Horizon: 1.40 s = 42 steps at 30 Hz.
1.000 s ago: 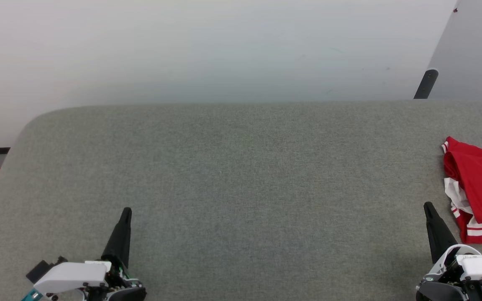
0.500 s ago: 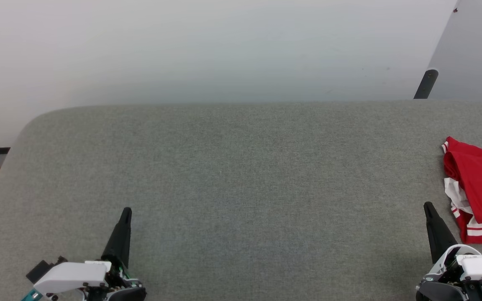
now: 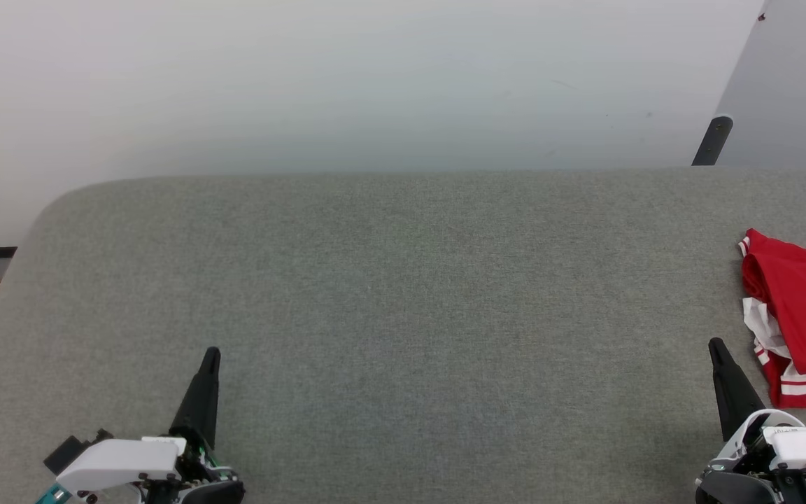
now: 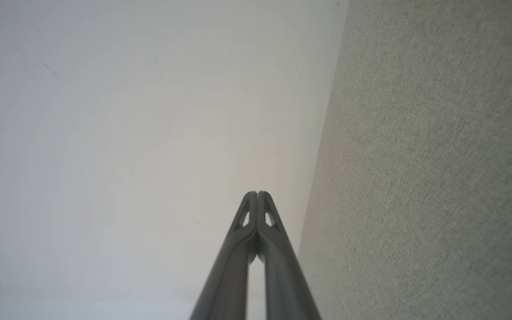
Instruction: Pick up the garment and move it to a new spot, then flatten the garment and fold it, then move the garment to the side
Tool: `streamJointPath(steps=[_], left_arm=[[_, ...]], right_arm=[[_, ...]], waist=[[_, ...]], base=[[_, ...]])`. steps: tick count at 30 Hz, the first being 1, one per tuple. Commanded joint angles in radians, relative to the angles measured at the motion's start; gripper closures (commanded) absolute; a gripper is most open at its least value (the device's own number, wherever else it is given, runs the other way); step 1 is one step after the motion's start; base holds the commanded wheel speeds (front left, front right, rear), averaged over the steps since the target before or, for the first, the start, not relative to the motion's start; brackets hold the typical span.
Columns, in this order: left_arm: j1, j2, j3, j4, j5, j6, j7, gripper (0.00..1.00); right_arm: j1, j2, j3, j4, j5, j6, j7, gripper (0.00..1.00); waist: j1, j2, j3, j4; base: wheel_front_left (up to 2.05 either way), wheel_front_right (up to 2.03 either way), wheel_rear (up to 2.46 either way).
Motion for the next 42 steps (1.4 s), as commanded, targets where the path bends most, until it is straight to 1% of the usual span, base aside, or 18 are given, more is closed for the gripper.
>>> streamJointPath(steps=[1, 42], left_arm=[[-0.008, 0.0, 0.001, 0.001, -0.004, 0.0, 0.002, 1.0], [-0.008, 0.0, 0.001, 0.001, -0.004, 0.0, 0.002, 1.0]], right_arm=[[-0.003, 0.002, 0.0, 0.0, 0.004, 0.0, 0.001, 1.0], [-0.003, 0.002, 0.001, 0.0, 0.005, 0.0, 0.001, 1.0]], waist=[[0.0, 0.0, 0.0, 0.0], [0.0, 0.0, 0.0, 0.0]], base=[[0.0, 0.0, 0.0], [0.0, 0.0, 0.0]])
